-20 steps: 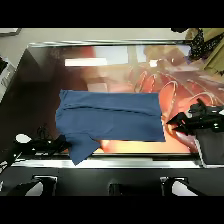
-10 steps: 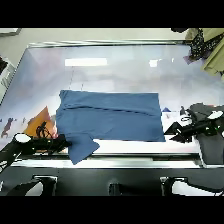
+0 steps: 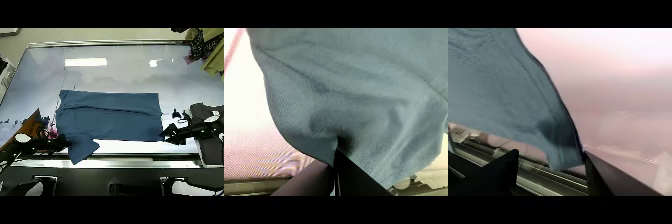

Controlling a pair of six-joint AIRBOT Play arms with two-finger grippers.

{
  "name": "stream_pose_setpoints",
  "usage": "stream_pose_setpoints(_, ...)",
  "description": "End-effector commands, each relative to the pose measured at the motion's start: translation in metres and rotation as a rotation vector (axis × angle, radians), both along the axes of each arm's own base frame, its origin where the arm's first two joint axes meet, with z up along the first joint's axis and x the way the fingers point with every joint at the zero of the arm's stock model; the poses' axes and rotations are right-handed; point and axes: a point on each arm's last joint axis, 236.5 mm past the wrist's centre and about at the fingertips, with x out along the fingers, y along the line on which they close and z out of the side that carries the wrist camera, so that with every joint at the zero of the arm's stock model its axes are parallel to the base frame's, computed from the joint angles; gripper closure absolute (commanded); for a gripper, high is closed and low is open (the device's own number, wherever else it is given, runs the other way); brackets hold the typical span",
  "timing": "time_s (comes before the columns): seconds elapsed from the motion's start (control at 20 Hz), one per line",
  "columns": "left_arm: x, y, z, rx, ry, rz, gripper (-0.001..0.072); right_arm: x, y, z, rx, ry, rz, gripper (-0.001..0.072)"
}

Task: Fold the clothes and pants, and hang the long-sleeved shirts on hangers.

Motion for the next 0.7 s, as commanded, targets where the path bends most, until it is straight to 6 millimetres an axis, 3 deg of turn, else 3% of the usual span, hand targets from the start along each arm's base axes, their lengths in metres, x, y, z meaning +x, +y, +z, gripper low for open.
stream_pose_setpoints(0.0,0.000,0.000,0.000,0.000,-0.001,-0.001,0.0688,0.003,0.002,-0.007,-0.004,-0.019,-0.028,0.0326)
stream_pose_setpoints(0.1,0.000,0.000,0.000,0.000,-0.001,-0.001,0.0689,0.010,0.001,-0.008,-0.010,-0.037,-0.048,0.0385)
stream_pose_setpoints(0.3,0.006,0.002,0.005,0.006,-0.019,-0.009,0.0689,0.012,0.009,0.000,0.037,-0.060,-0.038,0.0665)
stream_pose_setpoints(0.55,0.032,0.006,0.048,0.025,-0.087,-0.118,0.0690,0.000,0.012,0.027,0.032,-0.087,0.021,0.0679)
stream_pose_setpoints(0.65,0.036,0.005,0.067,0.023,-0.101,-0.149,0.0690,-0.013,0.006,0.041,-0.025,-0.079,0.053,0.0679)
